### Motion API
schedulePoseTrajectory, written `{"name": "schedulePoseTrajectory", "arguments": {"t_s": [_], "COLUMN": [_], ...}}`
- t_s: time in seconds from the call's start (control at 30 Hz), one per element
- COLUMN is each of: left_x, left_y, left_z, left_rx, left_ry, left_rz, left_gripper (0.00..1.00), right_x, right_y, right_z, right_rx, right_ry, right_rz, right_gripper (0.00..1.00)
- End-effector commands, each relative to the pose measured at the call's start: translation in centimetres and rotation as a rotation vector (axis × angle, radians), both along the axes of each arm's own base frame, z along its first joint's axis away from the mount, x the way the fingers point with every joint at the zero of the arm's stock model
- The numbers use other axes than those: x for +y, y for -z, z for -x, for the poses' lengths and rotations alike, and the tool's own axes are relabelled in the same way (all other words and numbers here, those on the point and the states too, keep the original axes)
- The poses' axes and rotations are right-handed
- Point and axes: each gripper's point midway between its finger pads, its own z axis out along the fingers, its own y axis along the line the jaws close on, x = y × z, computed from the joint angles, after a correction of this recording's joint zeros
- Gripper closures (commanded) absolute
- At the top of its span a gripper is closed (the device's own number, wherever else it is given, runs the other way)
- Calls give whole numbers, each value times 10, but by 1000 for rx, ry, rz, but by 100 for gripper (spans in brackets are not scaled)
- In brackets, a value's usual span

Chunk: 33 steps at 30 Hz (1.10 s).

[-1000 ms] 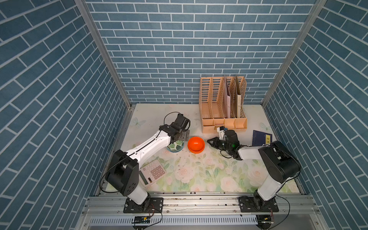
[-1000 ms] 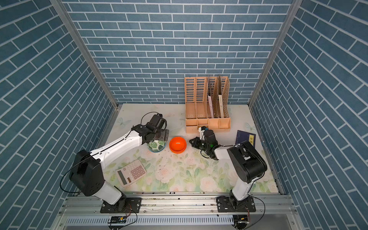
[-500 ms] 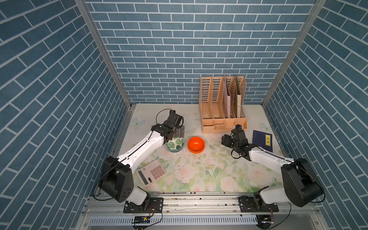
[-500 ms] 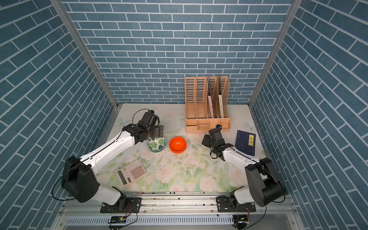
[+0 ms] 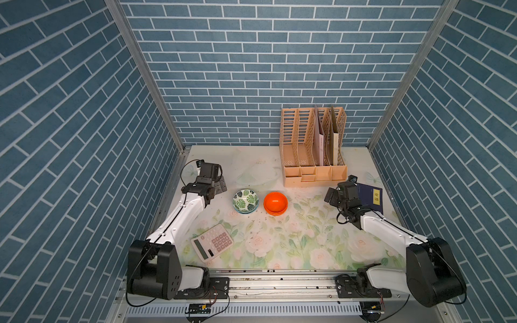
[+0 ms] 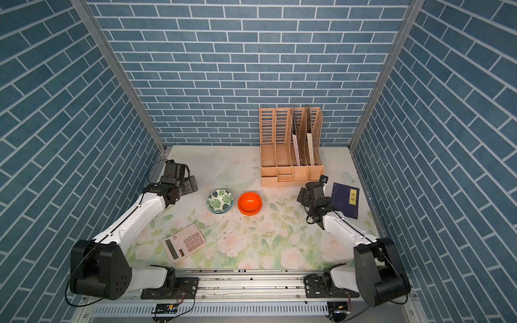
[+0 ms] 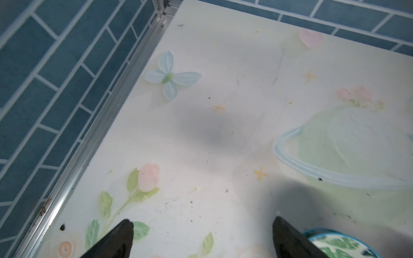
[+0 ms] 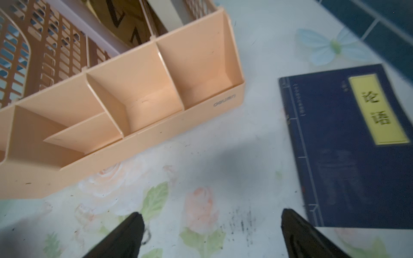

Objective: Stack the bowls
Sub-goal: Reset both arms

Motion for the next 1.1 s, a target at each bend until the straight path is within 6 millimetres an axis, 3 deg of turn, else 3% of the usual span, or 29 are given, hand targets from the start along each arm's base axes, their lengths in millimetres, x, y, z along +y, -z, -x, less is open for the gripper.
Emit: {"name": "schedulePoseTrajectory", "arguments": {"t_s": [0.0,0.17,0.3,0.37,0.6,0.67,0.8,0.93,1.07], "left_x": [27,31,30,28,21,15,9,0,-14], "left_y": [-6,3,5,9,26,24,26,11,27], "left_z": [-2,-5,-7,-9,-15,-14,-10,-11,-11], "left_rx": [-125,-211,-325,-360,-371,-424,-514,-642,-643], "left_ry": [-107,-76,-50,-32,83,132,177,216,323], "left_rz": [-52,-93,-121,-124,-209,-224,-229,-214,-192], "left_gripper": [0,0,1,1,0,0,0,0,0], "right_x": [-30,-57,-72,-72,-62,-55,-53,-53,-55], "right_y": [-32,-48,-38,-29,-28,-35,-23,-20,-18], "right_z": [-3,-1,-7,-11,-23,-23,-20,-18,-18], "right_rx": [-162,-307,-338,-338,-432,-486,-507,-518,-507], "right_ry": [60,84,87,61,-18,-65,-92,-90,-81], "right_rz": [139,248,248,274,332,345,334,338,335], "right_gripper": [0,0,0,0,0,0,0,0,0]}}
